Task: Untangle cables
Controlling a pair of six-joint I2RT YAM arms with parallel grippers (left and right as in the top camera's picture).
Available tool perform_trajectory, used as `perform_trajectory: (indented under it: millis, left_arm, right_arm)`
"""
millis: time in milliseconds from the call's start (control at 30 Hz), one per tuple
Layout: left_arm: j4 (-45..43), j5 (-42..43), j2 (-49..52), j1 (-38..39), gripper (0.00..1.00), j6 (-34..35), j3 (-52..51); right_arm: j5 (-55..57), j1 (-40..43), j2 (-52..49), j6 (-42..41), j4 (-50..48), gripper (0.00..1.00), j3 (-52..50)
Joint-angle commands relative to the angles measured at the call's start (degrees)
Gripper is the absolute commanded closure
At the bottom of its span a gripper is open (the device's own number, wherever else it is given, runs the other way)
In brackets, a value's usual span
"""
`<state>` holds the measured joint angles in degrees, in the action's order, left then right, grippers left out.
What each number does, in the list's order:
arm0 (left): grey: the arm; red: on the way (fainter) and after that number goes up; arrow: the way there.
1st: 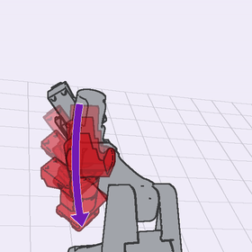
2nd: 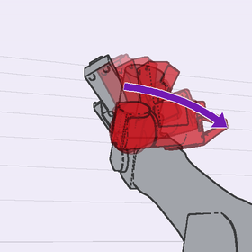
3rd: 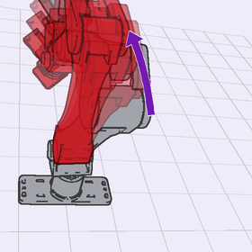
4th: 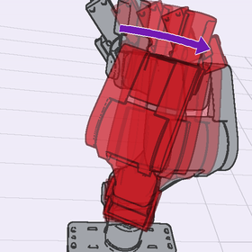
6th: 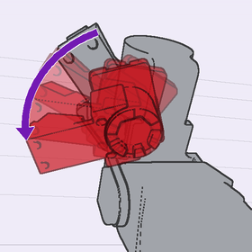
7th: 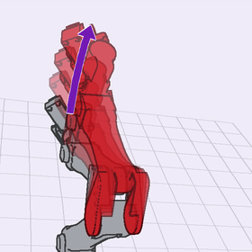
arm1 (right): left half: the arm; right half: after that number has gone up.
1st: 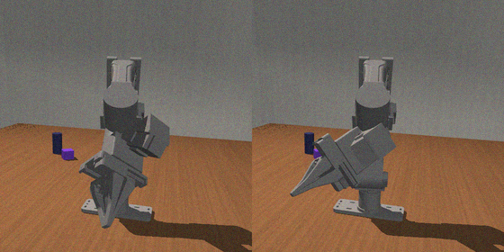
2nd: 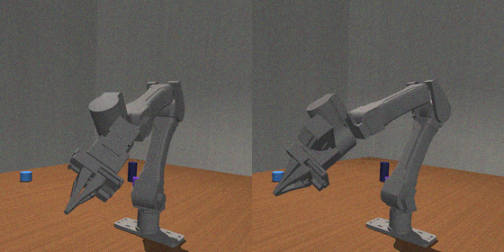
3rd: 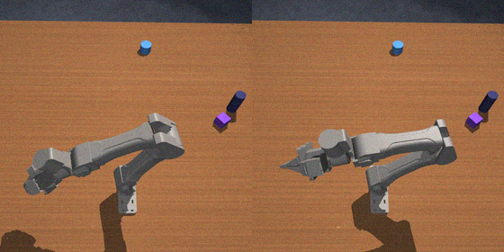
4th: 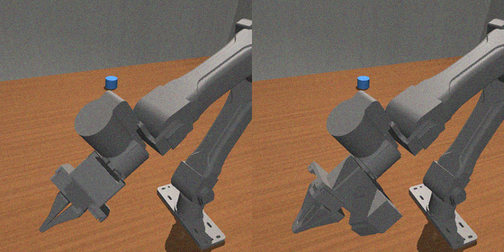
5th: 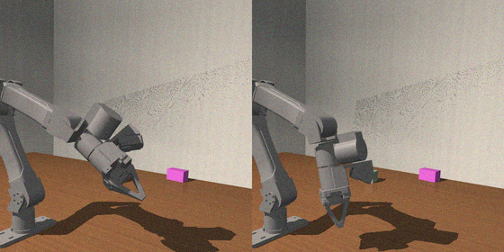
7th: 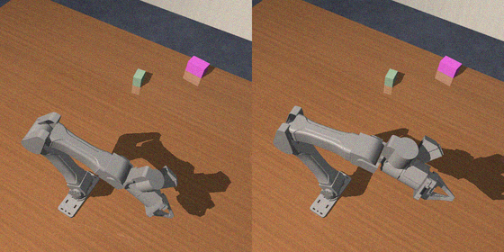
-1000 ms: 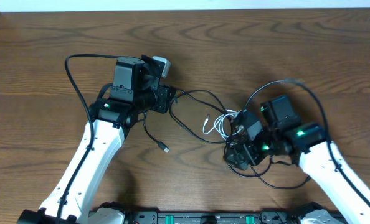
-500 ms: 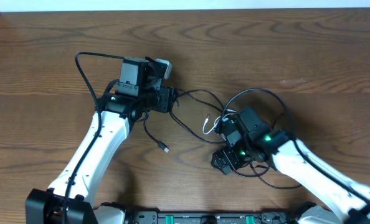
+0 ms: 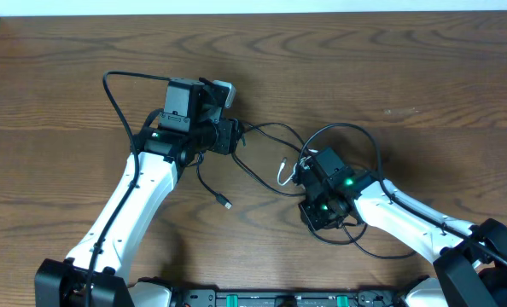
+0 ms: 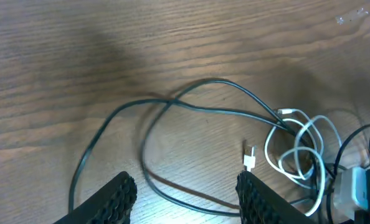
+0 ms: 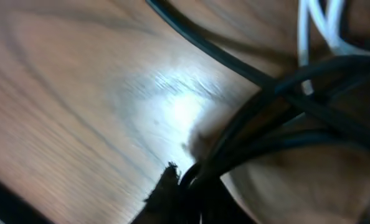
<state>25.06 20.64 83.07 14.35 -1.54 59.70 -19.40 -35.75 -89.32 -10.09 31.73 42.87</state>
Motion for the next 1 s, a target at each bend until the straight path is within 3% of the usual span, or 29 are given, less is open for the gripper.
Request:
perform_trajectory:
  millis: [0,33,167,300,433,600,800,900,933,967]
  left_arm:
    - [-0.26,-0.33,0.24,-0.02,0.47,-0.33,-0.24]
    - [-0.26,-0.31,0.24,-0.02,0.48,-0.31,-0.24]
    - [-0.87,3.98,0.24,-0.02,0.66,-0.35,-0.24]
    - [-3.15,8.41,0.24,-0.02,0.67,-0.35,-0.24]
    - [-9.22,19.98,0.24,-0.02,0.67,-0.35,-0.22]
    - [-18.60,39.50,0.24,-0.02,0.66,-0.35,-0.22]
    - [-20.02,49.70,0.24,-0.02,0.54,-0.35,-0.24]
    - [-20.33,49.64,0.24,-0.02,0.18,-0.35,-0.24]
    - [-21.03,49.62,0.24,-0.02,0.11,-0.33,-0.24]
    - [-21.55,49.59,0.24,-0.02,0.11,-0.33,-0.24]
  right_arm:
    - [-9.33,0.87,0.15,-0.15,-2.86,0.99,1.81]
    - [-12.55,1.68,0.68,-0.13,-4.13,0.99,2.73]
    - [-29.55,7.52,5.20,1.38,-11.30,0.99,6.71]
    - [-39.98,13.57,9.31,-0.57,-19.30,0.99,8.31]
    - [-49.62,19.65,12.17,-6.12,-30.51,0.99,8.46]
    - [-50.86,23.87,12.59,-8.33,-32.85,0.99,8.46]
    - [-47.50,25.29,12.59,-12.52,-38.91,0.99,8.46]
    - [-42.42,25.49,12.59,-19.30,-45.83,0.99,8.46]
    - [-40.79,25.46,12.59,-22.73,-49.42,0.99,8.46]
    - [-39.98,25.46,12.59,-24.68,-52.02,0.99,8.46]
